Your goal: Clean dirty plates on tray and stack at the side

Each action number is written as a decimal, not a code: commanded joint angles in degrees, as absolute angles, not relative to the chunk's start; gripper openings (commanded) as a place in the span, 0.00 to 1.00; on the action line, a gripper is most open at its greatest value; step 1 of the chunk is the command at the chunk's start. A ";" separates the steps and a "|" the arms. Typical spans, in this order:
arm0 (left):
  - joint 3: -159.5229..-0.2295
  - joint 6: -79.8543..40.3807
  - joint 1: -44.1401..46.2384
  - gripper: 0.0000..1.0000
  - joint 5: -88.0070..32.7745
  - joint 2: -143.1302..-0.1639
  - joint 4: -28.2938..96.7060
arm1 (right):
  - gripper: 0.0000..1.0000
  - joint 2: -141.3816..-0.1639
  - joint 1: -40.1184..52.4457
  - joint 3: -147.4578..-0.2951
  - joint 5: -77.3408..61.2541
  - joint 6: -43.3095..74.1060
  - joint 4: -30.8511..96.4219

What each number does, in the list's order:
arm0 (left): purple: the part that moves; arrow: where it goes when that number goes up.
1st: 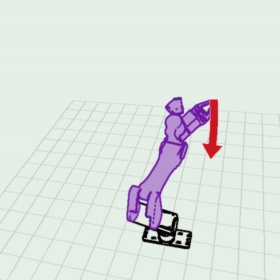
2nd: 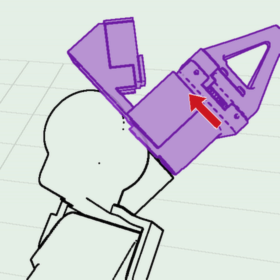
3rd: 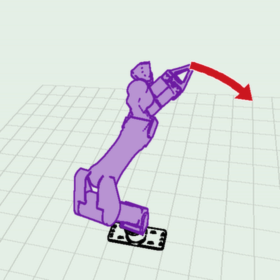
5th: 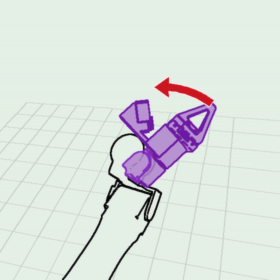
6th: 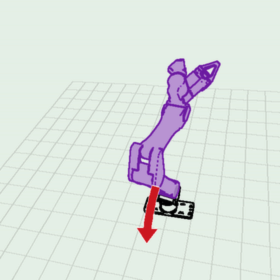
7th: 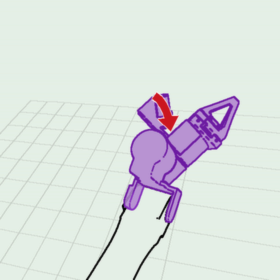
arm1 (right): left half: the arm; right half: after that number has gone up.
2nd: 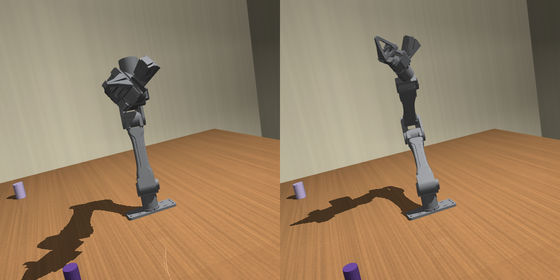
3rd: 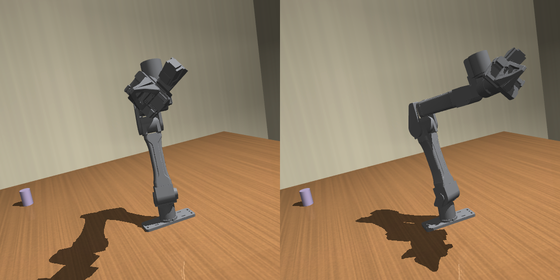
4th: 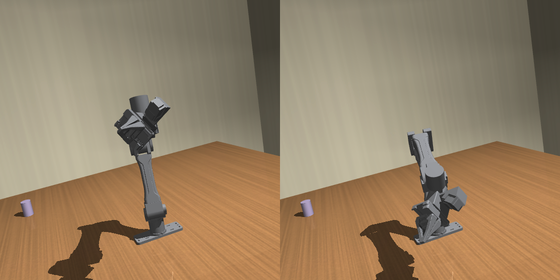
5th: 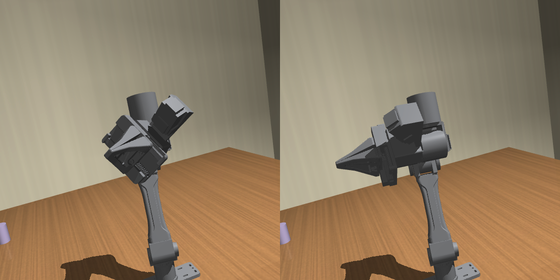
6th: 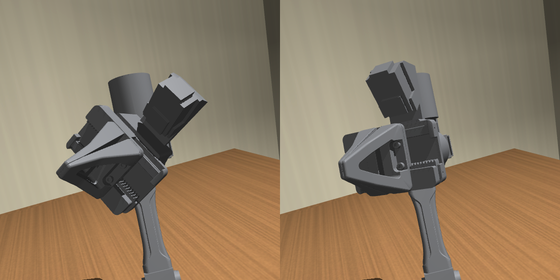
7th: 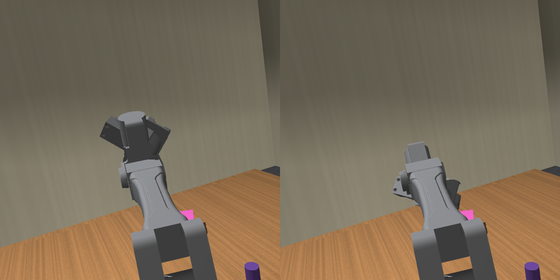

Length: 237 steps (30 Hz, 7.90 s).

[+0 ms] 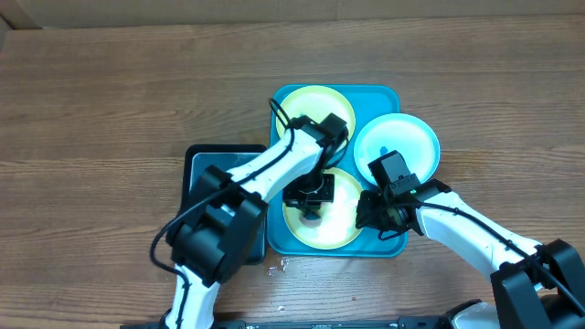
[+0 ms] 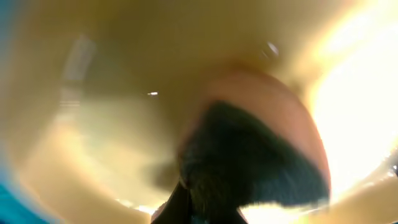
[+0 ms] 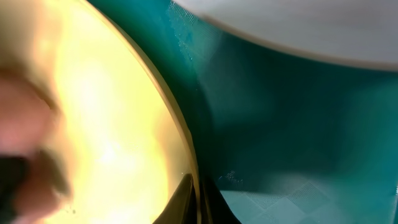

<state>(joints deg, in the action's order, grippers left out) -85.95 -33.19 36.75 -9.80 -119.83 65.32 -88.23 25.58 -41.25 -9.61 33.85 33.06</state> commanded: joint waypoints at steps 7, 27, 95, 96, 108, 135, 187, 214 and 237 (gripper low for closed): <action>-85.56 -32.10 28.34 0.04 -3.73 -98.76 68.36 | 0.04 -89.41 25.65 -39.72 -6.07 33.04 34.13; -59.44 -29.54 13.58 0.06 3.40 -89.73 56.90 | 0.04 -89.38 25.91 -49.80 -6.48 31.03 46.52; -99.79 -24.84 2.63 1.00 15.27 -59.57 82.54 | 0.04 -95.74 73.45 -81.84 74.54 17.26 42.41; -99.79 -24.82 2.63 1.00 15.27 -59.57 82.54 | 0.04 -95.74 73.45 -81.84 74.54 17.28 42.41; -99.79 -24.84 2.63 1.00 15.25 -59.57 82.56 | 0.04 -95.74 73.52 -81.84 74.52 17.06 41.82; -99.79 -24.84 2.63 1.00 15.25 -59.57 82.56 | 0.04 -82.37 31.22 -83.66 -6.79 32.01 57.23; -99.79 -24.84 2.63 1.00 15.25 -59.57 82.56 | 0.04 -76.14 -27.62 -60.27 1.56 34.06 54.92; -99.79 -24.84 2.63 1.00 15.25 -59.61 82.54 | 0.49 -93.27 -14.85 -67.44 2.85 19.31 64.99; -99.79 -24.84 2.63 1.00 15.25 -59.61 82.54 | 0.04 -100.42 -4.99 -63.40 -3.92 15.46 42.22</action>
